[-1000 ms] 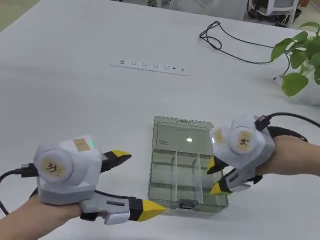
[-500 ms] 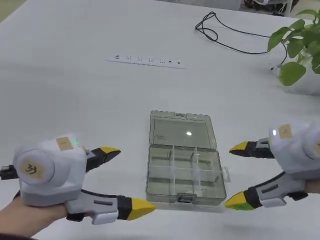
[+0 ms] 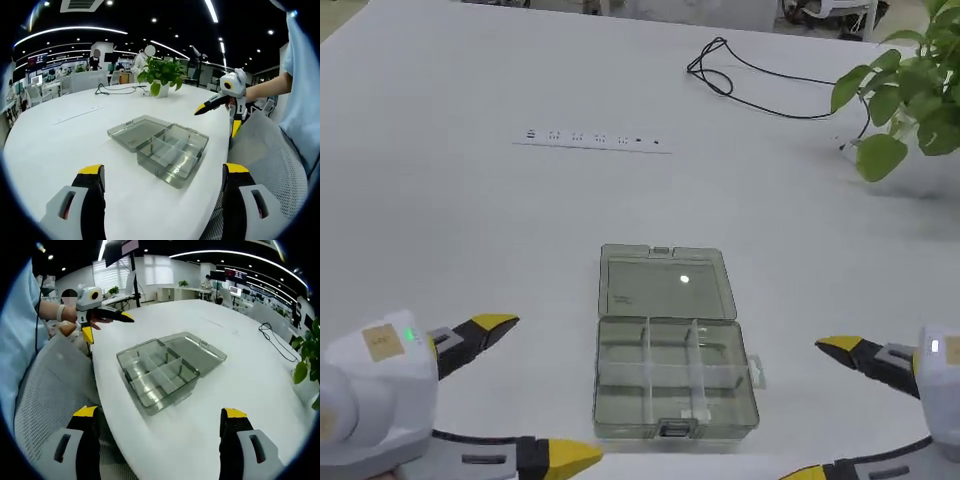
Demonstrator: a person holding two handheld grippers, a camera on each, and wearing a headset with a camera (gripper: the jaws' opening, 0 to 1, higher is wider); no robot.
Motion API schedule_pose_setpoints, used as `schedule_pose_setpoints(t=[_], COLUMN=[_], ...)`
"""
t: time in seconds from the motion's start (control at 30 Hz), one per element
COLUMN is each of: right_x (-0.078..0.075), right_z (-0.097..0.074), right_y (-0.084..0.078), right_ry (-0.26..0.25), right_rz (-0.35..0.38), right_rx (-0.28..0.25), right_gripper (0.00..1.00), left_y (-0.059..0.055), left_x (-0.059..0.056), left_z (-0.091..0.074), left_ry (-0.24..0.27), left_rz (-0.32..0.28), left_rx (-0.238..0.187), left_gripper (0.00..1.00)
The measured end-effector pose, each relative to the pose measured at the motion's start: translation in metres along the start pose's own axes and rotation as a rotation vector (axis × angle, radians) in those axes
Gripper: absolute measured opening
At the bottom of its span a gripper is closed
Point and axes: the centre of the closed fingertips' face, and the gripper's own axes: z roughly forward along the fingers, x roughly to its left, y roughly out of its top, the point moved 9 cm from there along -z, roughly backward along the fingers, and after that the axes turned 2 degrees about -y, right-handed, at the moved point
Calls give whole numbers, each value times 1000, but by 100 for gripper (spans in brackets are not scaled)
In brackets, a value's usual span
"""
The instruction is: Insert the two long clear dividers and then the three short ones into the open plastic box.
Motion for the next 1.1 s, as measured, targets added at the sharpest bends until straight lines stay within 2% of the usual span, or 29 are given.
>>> schedule_pose_setpoints(t=[0.07,0.17,0.23,0.37,0.47,0.53,0.87,1.1], right_x=[1,6,8,10,10,11,16,19], right_z=[1,1,2,2,2,2,5,-1], right_y=[0,4,4,5,3,0,-5,-9], right_ry=[-7,-27,-31,-38,-46,-45,-36,-40], right_rz=[2,36,40,49,55,60,72,81], right_rx=[-4,-53,-50,-66,-73,-72,-79,-91], right_gripper=[100,100,100,100,100,100,100,100], left_y=[-1,-1,-1,-4,-7,-9,-3,-1], left_x=[-1,-4,-5,-8,-8,-8,-9,-17], left_z=[1,2,3,3,3,2,0,-2], left_ry=[-1,-1,2,-3,0,3,26,40], left_rz=[3,5,-13,2,-18,-18,-15,-19], left_rx=[19,22,8,23,17,30,15,13], left_gripper=[100,100,100,100,100,100,100,100])
